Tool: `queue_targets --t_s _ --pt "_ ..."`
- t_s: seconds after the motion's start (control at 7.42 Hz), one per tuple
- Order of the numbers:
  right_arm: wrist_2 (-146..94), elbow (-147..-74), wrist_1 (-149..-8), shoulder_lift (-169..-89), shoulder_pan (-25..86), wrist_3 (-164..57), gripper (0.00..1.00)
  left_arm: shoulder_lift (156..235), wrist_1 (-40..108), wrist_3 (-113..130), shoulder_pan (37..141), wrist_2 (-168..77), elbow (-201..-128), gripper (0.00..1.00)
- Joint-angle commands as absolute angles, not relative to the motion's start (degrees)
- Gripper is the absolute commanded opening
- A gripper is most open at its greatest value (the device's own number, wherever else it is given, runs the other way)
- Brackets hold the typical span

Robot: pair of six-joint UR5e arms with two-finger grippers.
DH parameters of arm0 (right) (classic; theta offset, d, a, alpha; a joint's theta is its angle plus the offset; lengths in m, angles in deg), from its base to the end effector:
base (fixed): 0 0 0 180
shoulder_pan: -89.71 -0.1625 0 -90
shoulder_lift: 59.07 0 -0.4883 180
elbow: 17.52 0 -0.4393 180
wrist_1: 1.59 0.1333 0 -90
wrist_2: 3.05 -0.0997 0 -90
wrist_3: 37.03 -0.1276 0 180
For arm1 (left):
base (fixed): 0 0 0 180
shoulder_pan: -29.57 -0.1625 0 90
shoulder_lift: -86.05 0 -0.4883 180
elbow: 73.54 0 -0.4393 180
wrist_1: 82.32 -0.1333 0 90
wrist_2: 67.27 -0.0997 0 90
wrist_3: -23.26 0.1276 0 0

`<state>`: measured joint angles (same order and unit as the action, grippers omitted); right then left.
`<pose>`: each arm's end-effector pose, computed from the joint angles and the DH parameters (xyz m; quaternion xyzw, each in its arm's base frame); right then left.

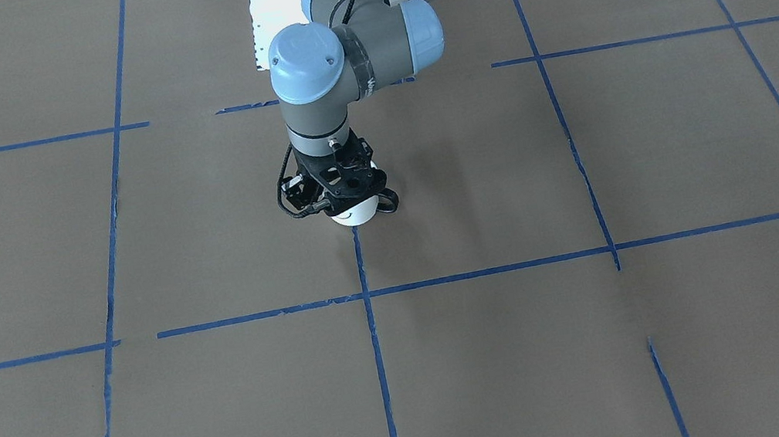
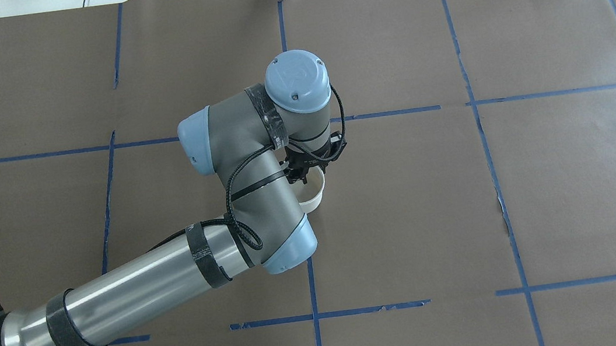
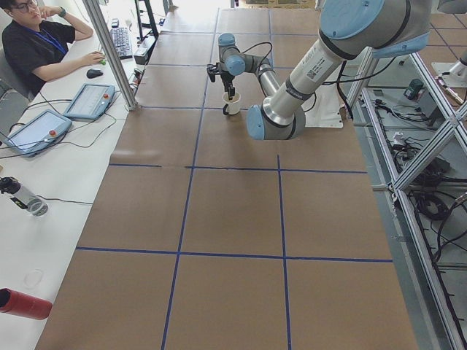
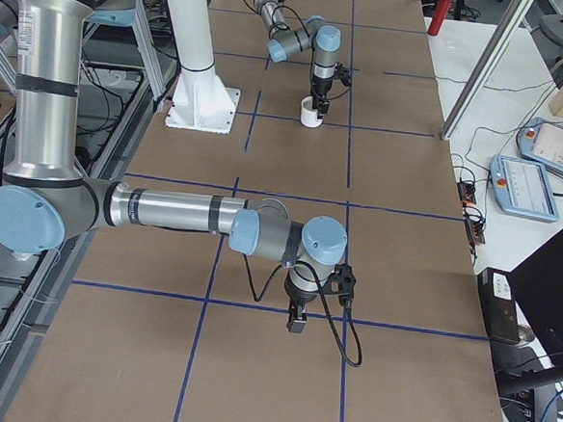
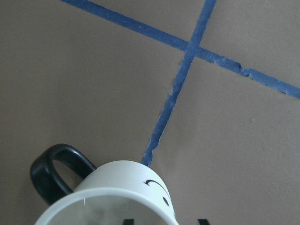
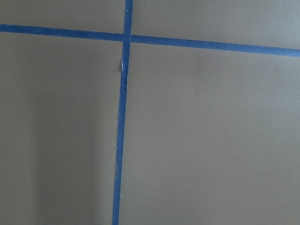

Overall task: Flip mug
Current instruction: 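Rotate the mug upright and set it down with the left gripper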

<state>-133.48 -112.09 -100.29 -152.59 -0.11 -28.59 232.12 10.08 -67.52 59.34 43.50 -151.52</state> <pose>0.0490 -0.4953 0.7514 -0.0376 -0.3484 -0.0474 0.9354 0.7167 -0.5114 0.1396 -0.0633 0.4170 -0.1696 0.8907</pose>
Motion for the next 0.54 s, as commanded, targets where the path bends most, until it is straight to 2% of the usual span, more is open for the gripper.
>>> queue_targets --t_s 0.0,0.13,0.4 --pt "-133.48 -112.09 -100.29 -152.59 -0.11 -28.59 1.0 227.4 9.27 -66.93 61.19 43.56 -162.35 1.0" --pt "-133.48 -112.09 -100.29 -152.59 -0.11 -28.59 1.0 225.55 6.83 -63.61 62.34 43.65 -167.19 1.0" --pt "-133.48 -112.09 -100.29 -152.59 -0.11 -28.59 1.0 214.17 6.1 -48.81 67.85 45.92 -179.39 1.0"
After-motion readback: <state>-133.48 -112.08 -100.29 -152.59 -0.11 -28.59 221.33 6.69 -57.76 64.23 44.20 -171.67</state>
